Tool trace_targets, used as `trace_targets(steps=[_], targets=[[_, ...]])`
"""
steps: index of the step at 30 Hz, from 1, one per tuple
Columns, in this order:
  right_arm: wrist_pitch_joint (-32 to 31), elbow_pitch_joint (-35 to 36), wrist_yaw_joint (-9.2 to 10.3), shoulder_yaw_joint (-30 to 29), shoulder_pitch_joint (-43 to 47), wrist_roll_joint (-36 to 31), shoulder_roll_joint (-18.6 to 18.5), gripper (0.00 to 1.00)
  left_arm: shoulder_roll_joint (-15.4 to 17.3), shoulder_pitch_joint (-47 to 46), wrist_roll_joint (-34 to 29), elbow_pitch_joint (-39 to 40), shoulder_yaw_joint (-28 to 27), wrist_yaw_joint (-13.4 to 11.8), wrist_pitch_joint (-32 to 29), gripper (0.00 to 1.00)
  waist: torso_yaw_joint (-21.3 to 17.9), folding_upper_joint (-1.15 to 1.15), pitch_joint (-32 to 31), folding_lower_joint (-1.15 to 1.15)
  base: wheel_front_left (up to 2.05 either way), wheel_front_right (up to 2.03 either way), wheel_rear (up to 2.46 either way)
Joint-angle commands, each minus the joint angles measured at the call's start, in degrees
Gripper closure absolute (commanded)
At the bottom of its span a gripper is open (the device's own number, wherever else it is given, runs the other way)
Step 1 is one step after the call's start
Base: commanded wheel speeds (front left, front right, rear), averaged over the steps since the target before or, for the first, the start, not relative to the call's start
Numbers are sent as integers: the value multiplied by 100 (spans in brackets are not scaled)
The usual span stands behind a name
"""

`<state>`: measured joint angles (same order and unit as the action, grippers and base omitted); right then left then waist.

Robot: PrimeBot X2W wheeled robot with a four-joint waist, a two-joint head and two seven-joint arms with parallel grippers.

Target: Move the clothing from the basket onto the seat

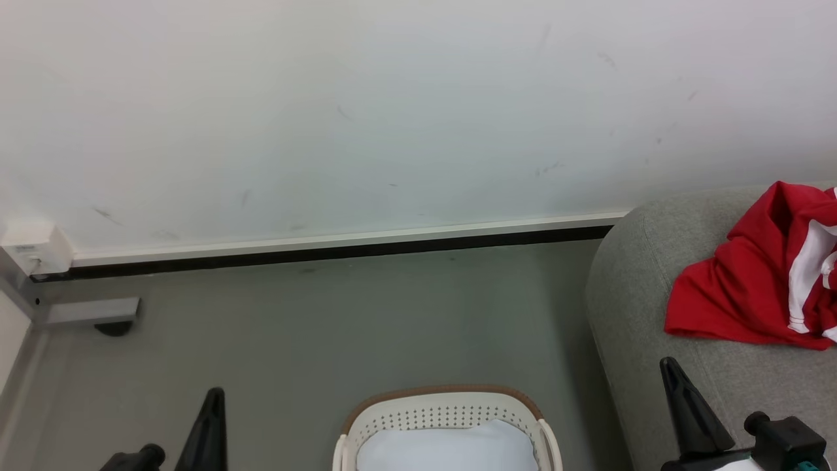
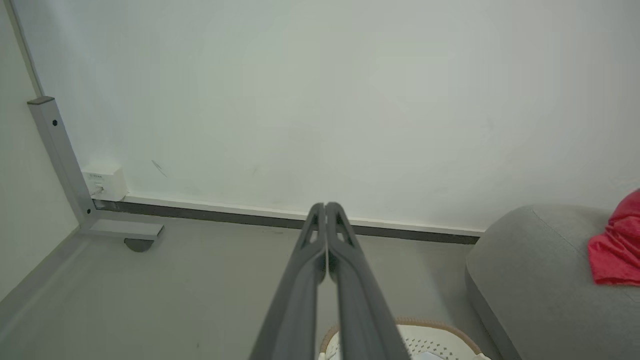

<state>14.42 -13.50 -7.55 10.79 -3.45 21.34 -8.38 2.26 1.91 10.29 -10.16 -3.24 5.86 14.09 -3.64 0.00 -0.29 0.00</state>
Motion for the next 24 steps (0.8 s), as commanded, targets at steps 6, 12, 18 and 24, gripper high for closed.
trace_targets(steps=[6,12,18,24], targets=[[-177,65,1,-168,-106,742,14,100,25,-169,854,17,-74,20,-205,100,21,0,2,0,0,0,0],[-321,51,1,-277,-133,1311,38,100,30,-214,1490,3,-78,33,-347,100,38,0,3,0,0,0,0],[-453,41,2,-379,-155,1840,62,100,34,-268,2078,-21,-94,46,-489,100,56,0,5,0,0,0,0],[-580,33,2,-476,-175,2331,86,100,39,-322,2629,-50,-113,58,-626,100,73,0,6,0,0,0,0]])
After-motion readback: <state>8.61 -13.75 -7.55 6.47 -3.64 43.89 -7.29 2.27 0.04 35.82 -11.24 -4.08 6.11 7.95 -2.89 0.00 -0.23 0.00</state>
